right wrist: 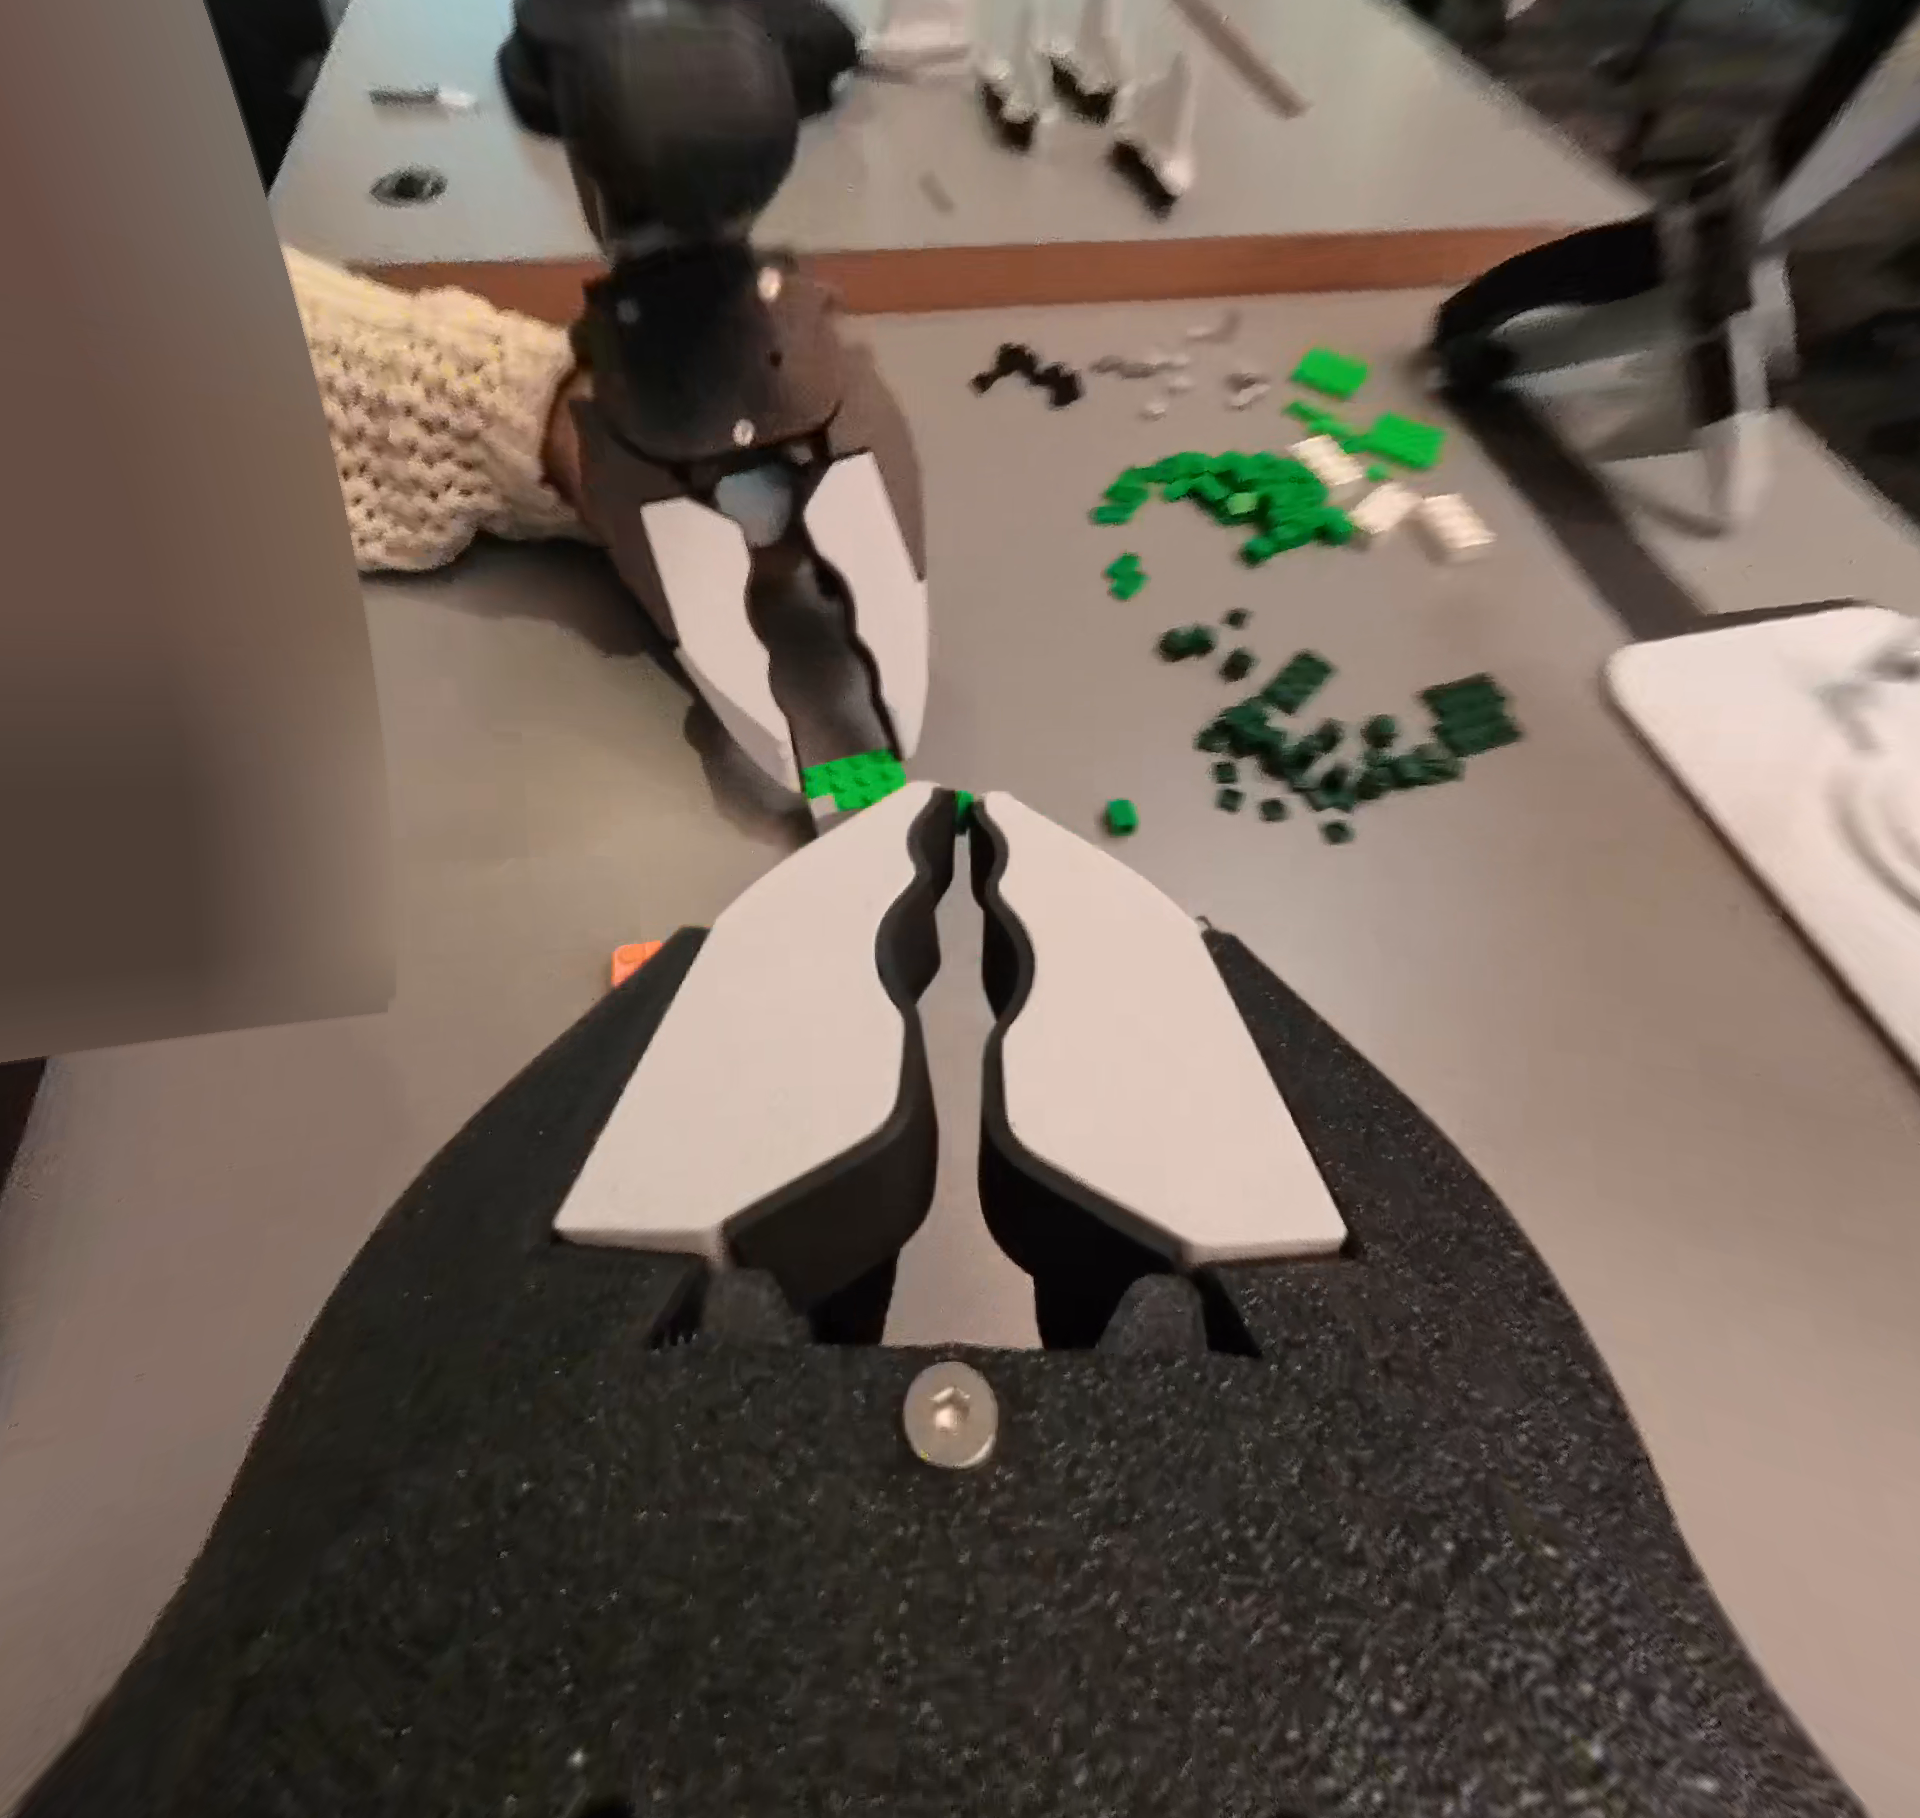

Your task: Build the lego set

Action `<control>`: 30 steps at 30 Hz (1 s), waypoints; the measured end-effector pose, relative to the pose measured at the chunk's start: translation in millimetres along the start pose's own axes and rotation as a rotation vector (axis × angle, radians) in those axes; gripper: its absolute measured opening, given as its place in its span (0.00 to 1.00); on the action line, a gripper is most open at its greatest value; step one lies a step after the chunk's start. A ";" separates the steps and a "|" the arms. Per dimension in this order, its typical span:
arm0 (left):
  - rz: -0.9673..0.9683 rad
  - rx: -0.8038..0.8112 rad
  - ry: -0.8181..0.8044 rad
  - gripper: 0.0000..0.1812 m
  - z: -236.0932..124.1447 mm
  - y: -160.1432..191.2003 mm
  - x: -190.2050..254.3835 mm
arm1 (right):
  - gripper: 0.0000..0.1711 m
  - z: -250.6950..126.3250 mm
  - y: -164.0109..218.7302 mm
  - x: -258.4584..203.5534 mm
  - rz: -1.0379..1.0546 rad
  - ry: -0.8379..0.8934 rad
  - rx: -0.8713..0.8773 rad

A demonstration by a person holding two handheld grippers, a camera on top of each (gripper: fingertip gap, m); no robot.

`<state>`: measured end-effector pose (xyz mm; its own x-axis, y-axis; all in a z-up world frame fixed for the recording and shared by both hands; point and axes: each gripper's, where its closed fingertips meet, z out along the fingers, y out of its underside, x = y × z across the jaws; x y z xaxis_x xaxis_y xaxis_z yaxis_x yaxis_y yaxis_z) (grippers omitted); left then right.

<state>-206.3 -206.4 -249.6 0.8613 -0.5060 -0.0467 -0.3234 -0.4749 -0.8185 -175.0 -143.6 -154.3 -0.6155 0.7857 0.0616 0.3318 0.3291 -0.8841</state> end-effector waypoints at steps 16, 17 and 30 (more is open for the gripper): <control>0.189 -0.021 0.040 0.17 8.9 -3.0 23.8 | 0.01 75.5 49.7 -47.5 0.049 -0.318 -0.352; 0.189 -0.020 0.040 0.17 8.7 -3.3 23.8 | 0.01 75.8 50.5 -48.7 0.053 -0.324 -0.358; 0.205 -0.028 0.046 0.17 10.4 -2.1 25.6 | 0.01 77.8 60.8 -49.5 -0.017 -0.289 -0.457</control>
<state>-179.5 -210.8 -255.0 0.7578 -0.6259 -0.1843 -0.5015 -0.3780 -0.7782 -180.0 -203.2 -247.2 -0.7738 0.6232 -0.1132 0.5575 0.5852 -0.5889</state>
